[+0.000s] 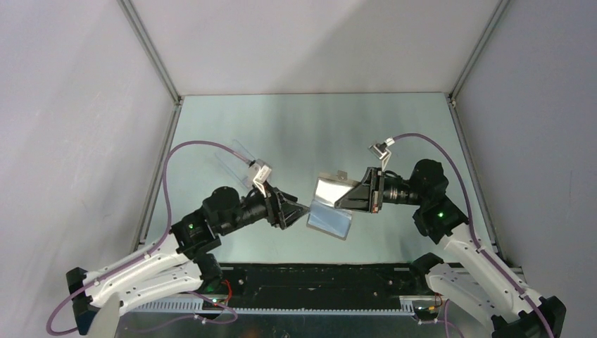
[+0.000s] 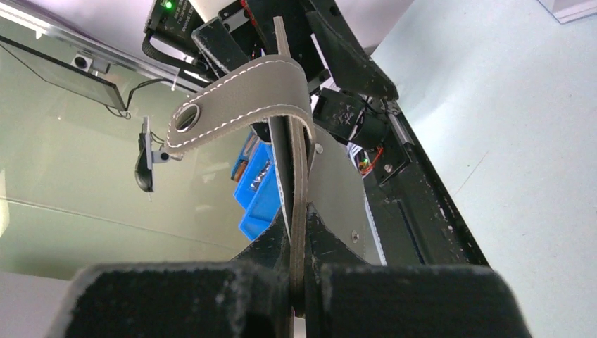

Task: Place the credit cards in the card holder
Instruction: Turn over the card slot in the card holder.

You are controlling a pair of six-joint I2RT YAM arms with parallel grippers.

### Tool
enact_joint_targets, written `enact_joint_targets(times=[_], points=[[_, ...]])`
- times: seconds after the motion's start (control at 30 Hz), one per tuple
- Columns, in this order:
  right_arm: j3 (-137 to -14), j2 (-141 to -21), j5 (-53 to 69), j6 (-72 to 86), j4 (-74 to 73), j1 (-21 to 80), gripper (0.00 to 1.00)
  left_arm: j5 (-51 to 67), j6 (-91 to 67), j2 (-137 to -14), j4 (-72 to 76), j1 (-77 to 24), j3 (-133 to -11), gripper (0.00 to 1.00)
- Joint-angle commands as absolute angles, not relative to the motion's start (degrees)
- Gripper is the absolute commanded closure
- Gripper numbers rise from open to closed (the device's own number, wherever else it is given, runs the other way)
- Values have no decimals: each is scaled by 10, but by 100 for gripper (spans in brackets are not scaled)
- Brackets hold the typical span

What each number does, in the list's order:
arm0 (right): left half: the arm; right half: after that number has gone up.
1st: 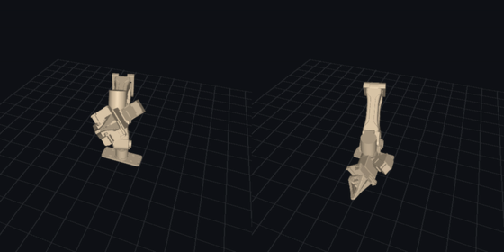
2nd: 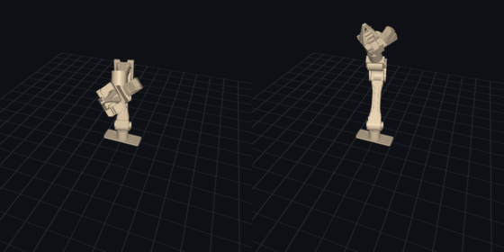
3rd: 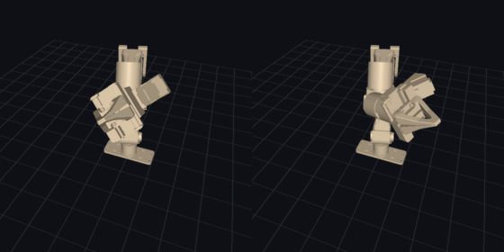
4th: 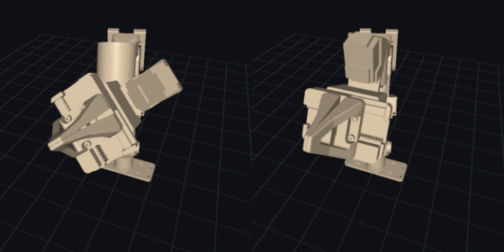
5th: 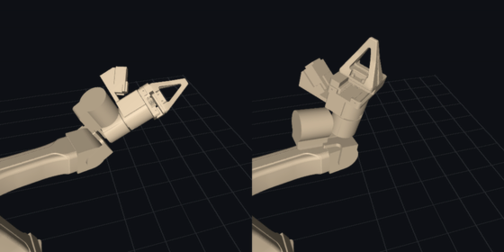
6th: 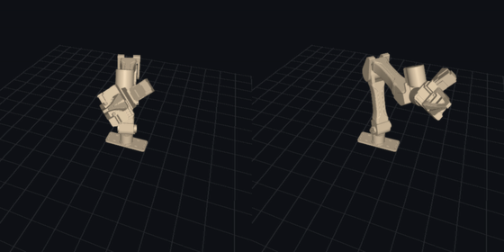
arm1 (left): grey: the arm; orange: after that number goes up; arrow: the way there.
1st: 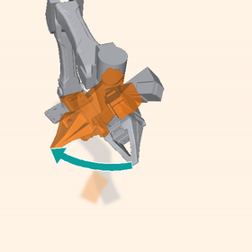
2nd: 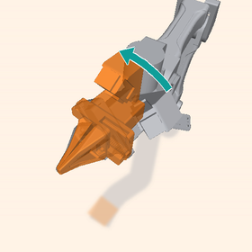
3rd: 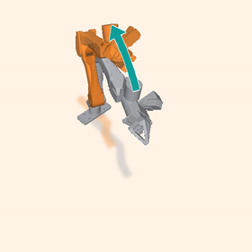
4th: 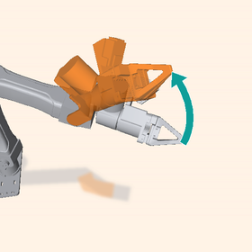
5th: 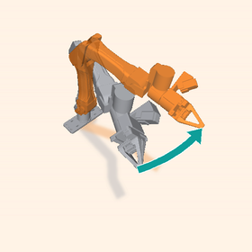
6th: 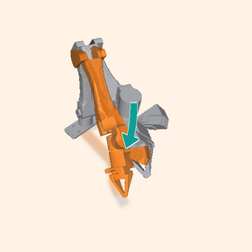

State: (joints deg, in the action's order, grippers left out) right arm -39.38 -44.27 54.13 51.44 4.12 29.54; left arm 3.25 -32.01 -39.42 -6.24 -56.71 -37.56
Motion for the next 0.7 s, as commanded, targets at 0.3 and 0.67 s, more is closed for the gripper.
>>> enact_joint_targets(times=[0.3, 0.67], points=[[-402, -421, 543, 450, -34, 296, 100, 29, -219, -421, -118, -576, -469, 31], [-403, -414, 498, 468, -26, 292, 100, 154, -379, -412, -26, -534, -441, 19]])
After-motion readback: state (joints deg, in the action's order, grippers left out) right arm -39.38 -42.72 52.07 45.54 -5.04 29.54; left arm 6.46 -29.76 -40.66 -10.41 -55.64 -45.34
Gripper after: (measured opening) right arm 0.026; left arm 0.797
